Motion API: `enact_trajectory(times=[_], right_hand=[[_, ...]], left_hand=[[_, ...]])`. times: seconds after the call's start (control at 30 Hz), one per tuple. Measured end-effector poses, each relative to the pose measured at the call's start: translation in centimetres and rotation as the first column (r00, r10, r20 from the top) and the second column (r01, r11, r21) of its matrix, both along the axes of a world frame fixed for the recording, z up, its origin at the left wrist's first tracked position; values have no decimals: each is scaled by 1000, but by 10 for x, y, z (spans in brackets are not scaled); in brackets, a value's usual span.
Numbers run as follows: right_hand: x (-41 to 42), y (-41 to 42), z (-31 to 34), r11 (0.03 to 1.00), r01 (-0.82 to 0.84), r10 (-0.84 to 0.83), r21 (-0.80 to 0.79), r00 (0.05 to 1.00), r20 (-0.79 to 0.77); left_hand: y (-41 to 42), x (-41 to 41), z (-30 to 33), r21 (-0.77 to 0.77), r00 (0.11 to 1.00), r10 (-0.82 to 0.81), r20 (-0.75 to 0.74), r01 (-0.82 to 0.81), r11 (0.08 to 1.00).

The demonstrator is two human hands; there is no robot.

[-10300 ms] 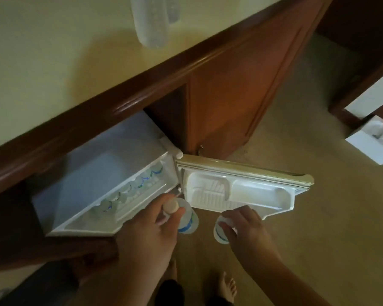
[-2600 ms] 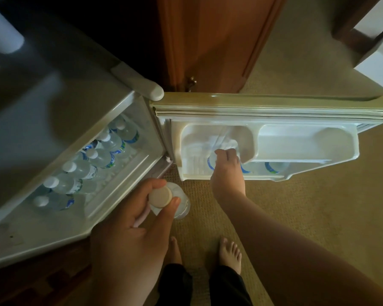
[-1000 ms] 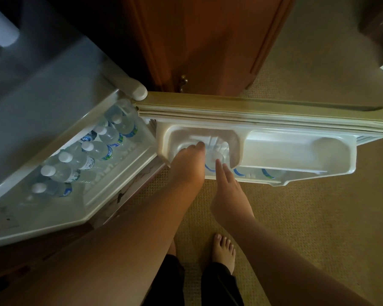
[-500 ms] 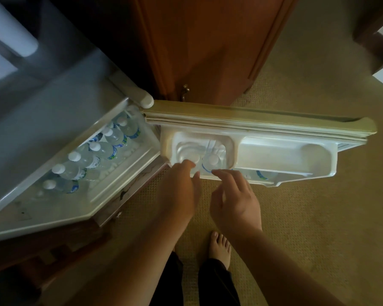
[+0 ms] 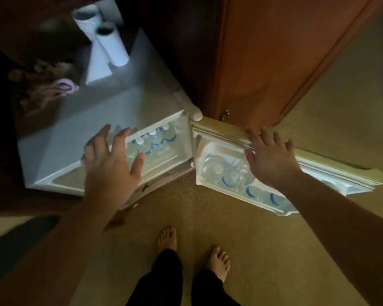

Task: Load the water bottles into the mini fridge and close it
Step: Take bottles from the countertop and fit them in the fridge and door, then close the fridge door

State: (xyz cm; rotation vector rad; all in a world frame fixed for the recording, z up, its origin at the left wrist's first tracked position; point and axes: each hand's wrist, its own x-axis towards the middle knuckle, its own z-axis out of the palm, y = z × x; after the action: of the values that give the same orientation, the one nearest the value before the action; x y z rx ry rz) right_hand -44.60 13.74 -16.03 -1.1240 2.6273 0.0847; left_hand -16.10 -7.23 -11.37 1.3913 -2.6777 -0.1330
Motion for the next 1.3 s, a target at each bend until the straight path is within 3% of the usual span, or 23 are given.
enact_trajectory(times=[0.3,0.43,0.6,0.83,1.0,1.17,1.3], right_hand=[[4,-8,14,1000,13,-12,-20,999,52],[27,-6,18,1000,24,-24,2,998,54],[59,-3,23,996,81,-83,38,994,73],[107,-9,29,997,-70,69,13,995,70],[142,-11,16,984,-159,165,-84,984,63],[183,-21,13,965,-152,181,-215,976,122],[206,-48,6,891,-318,352,-323,934,53]], left_hand=[[-62,61,-40,159,979,34,202,-68,985],[-67,84,-48,125,975,-53,214,26,992],[-72,89,-49,171,964,-75,257,31,985],[-80,103,-28,310,973,-91,213,22,951],[-70,140,-13,240,965,10,262,-75,968],[-72,171,-16,300,945,45,325,-148,943],[-77,167,-13,307,939,34,342,-146,940]])
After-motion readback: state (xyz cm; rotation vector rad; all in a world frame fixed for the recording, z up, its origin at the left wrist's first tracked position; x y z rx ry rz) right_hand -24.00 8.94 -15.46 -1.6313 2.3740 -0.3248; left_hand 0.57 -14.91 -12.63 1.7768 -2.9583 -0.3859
